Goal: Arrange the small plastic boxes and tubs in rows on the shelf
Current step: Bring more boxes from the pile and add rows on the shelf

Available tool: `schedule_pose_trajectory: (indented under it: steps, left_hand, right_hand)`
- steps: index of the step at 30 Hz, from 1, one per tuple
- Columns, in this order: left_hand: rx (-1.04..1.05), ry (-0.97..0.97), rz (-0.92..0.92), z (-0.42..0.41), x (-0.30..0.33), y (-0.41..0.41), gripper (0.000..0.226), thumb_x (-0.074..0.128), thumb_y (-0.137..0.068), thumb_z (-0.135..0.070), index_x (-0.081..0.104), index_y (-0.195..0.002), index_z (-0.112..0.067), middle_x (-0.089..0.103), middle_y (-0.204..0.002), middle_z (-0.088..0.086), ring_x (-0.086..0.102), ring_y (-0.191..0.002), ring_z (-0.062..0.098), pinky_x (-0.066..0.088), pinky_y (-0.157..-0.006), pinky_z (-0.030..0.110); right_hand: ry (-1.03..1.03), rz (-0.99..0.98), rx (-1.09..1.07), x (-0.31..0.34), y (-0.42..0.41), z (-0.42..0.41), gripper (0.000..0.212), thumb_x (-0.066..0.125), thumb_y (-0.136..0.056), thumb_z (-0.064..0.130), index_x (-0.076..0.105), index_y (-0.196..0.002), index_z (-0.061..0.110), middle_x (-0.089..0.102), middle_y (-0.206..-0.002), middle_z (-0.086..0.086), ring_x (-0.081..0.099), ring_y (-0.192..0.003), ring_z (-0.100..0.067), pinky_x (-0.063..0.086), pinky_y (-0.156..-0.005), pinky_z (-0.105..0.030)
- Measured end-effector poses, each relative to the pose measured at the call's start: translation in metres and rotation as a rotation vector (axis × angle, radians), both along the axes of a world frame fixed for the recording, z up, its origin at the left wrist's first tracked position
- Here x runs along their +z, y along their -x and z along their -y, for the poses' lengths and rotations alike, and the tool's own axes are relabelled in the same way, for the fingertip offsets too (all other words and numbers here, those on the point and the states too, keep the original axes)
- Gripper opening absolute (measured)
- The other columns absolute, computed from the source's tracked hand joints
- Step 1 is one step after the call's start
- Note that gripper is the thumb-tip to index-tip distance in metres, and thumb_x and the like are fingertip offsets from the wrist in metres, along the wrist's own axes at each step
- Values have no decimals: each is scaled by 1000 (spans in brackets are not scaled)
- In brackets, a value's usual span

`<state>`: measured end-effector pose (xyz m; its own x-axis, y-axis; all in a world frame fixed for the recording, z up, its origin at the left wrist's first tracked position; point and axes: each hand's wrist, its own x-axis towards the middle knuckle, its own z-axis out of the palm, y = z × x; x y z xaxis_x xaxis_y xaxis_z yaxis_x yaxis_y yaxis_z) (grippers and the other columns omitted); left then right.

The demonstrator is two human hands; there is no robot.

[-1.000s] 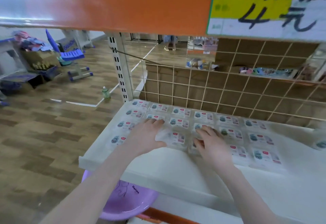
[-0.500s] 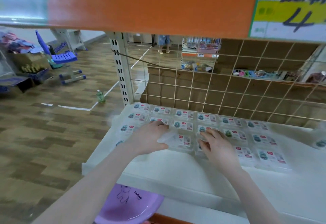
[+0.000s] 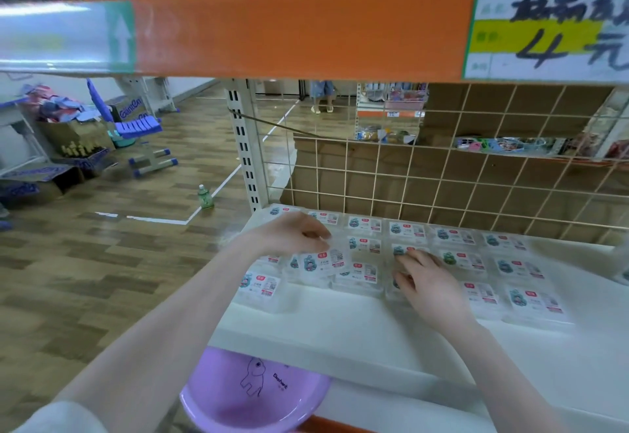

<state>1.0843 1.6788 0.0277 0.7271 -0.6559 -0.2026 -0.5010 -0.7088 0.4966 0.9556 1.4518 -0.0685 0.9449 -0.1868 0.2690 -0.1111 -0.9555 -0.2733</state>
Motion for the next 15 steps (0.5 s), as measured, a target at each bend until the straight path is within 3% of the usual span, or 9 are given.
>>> schedule_pose_trajectory:
  steps: [4, 8, 10, 12, 15]
  left_hand:
    - [12, 24, 62, 7, -6, 3, 36, 53, -92, -28, 57, -127, -24, 62, -118, -6, 58, -106, 11, 45, -88, 23]
    - [49, 29, 110, 9, -14, 6, 51, 58, -89, -36, 45, -137, -28, 48, -139, -7, 52, -118, 16, 49, -85, 27]
    - [39, -35, 127, 7, -20, 7, 66, 62, -84, -44, 36, -143, -30, 35, -148, -7, 39, -131, 17, 43, -94, 29]
    - [-16, -128, 200, 6, -24, 8, 79, 66, -80, -48, 28, -147, -28, 32, -150, -3, 34, -134, 20, 35, -103, 34]
    - [-51, -163, 258, 7, -26, 9, 81, 67, -79, -48, 30, -146, -22, 37, -144, 2, 38, -129, 22, 36, -100, 34]
  right_hand:
    - [-5, -9, 7, -1, 0, 1, 35, 44, -97, 33, 55, -126, 17, 51, -128, 3, 45, -118, -18, 40, -89, -28]
    - [2, -12, 14, -2, 0, 2, 34, 44, -97, 34, 56, -124, 18, 52, -127, 3, 45, -117, -18, 40, -88, -28]
    - [2, -1, 16, -2, 0, 2, 33, 45, -96, 33, 57, -122, 17, 53, -126, 3, 47, -116, -18, 41, -87, -28]
    - [2, 15, 11, -3, 0, 2, 32, 45, -96, 33, 58, -121, 18, 54, -125, 3, 47, -116, -18, 43, -85, -29]
    - [15, 17, -3, -4, 1, 1, 34, 44, -96, 34, 58, -123, 19, 53, -125, 4, 47, -117, -16, 46, -82, -30]
